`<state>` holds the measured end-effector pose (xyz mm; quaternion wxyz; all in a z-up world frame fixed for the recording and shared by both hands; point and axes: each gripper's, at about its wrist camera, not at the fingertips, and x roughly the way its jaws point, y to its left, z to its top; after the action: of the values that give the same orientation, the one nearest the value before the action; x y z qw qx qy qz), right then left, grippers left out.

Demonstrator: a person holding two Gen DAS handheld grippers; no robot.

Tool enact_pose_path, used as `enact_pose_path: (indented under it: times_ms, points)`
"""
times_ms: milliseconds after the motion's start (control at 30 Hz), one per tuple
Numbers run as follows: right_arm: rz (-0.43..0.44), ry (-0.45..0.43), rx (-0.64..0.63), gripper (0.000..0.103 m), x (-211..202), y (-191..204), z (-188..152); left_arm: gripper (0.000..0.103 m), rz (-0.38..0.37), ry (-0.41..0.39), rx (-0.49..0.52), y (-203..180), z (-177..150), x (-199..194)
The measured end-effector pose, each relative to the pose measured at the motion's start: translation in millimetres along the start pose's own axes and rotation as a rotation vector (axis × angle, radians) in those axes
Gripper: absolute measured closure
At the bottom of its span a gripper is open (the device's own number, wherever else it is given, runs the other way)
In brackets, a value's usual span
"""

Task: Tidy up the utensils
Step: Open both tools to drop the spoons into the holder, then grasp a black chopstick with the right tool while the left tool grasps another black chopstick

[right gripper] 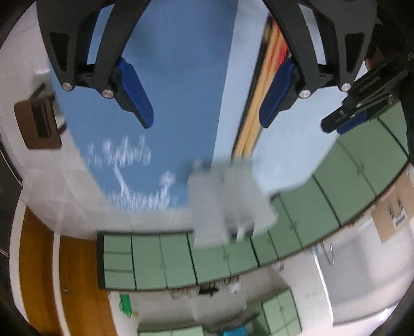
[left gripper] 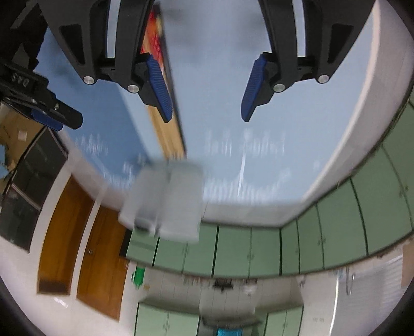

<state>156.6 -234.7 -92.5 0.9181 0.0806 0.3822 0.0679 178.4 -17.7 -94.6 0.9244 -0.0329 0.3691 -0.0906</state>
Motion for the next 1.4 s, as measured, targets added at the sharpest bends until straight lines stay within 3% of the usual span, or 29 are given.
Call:
enact_pose_path:
  times_ms: [133, 333, 733, 1000, 1133, 1200, 1333, 1400]
  points:
    - [-0.004, 0.055, -0.014, 0.022, -3.0, 12.6, -34.0, 0.048, 0.042, 0.050, 0.004, 2.9, -35.8, 6.9]
    - [-0.002, 0.095, -0.028, 0.023, 3.6, 22.3, -60.9, 0.048, 0.047, 0.106, -0.030, 8.6, -56.8, 16.2]
    - [-0.068, 0.132, -0.140, 0.026, 12.3, 49.3, -67.7, 0.048, 0.049, 0.109, -0.032, 15.0, -66.5, 12.5]
    - [-0.144, 0.111, -0.104, 0.029, 3.0, 29.6, -66.7, 0.048, 0.045, 0.102, -0.044, 17.1, -66.0, 10.9]
    - [-0.076, 0.101, -0.098, 0.039, -1.9, 31.1, -68.8, 0.048, 0.053, 0.100, -0.041, 16.4, -66.7, 10.4]
    - [-0.037, 0.121, -0.092, 0.055, 2.1, 34.6, -70.1, 0.048, 0.053, 0.099, -0.042, 16.6, -66.6, 10.0]
    - [-0.071, 0.122, -0.133, 0.070, 5.6, 44.9, -71.9, 0.048, 0.054, 0.100, -0.038, 16.4, -66.6, 9.6]
    - [-0.052, 0.126, -0.131, 0.091, 5.6, 45.3, -71.6, 0.048, 0.052, 0.101, -0.034, 15.9, -66.6, 9.6]
